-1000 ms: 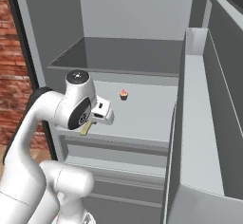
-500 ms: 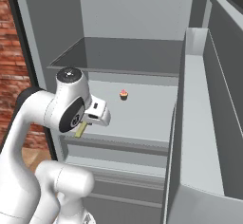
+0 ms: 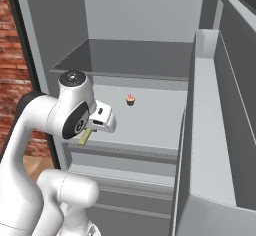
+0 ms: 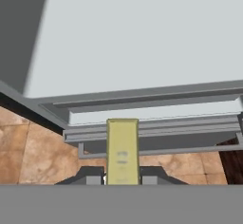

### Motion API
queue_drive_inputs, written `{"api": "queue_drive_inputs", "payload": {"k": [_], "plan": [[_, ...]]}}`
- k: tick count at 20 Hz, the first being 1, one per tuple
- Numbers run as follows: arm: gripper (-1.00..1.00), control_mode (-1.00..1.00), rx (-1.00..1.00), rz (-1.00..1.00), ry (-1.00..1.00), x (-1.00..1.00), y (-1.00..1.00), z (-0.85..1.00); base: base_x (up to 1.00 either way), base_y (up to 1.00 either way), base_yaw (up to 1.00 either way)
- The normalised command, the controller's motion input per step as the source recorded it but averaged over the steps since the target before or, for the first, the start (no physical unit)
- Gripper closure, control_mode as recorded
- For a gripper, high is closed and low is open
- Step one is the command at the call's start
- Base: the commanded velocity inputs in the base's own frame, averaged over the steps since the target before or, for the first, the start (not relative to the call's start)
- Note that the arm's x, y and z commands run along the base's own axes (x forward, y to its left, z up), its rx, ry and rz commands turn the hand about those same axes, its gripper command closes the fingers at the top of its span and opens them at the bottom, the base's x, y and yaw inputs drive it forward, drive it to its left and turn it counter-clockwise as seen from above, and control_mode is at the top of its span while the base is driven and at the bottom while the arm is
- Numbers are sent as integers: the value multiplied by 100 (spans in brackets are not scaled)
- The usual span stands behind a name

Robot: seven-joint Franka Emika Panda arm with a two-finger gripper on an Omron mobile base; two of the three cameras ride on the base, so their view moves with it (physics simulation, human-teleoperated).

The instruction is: Pick the egg and butter from the fridge and place them by the bowl for mixing.

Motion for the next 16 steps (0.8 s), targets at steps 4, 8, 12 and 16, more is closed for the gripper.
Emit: {"api": "queue_drive_inputs", "payload": {"k": [4,8,12,16], "plan": [[100,-100,0,0,0,0,0,0,0,0,0],[100,100,0,0,0,0,0,0,-15,0,0],[100,100,0,0,0,0,0,0,-55,0,0],[100,100,0,0,0,0,0,0,-57,0,1]]}}
